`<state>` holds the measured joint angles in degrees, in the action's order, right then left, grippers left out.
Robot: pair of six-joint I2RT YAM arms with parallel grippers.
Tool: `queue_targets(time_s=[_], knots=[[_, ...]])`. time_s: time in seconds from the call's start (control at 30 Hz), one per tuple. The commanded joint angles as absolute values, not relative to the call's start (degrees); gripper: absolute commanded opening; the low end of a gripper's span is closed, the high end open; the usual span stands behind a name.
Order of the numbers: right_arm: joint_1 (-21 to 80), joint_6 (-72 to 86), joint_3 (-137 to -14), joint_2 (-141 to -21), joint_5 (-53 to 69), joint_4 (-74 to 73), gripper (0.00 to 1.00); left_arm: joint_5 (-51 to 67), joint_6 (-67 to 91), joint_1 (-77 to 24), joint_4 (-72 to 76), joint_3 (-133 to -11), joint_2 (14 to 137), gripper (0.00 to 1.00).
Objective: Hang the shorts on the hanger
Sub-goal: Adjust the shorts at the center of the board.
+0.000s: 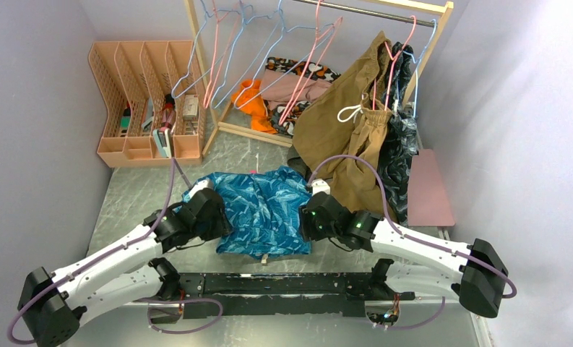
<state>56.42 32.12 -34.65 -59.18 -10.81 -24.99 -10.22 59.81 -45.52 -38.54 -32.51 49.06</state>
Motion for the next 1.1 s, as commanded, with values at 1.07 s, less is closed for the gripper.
queue_targets(time_s=[1.07], knots=[[56.16,36.89,-33.85,-57.85,-7.95,-27.04,0.51,-16.06,55.46,-45.33,-31.62,-40.63,52.61,0.07]])
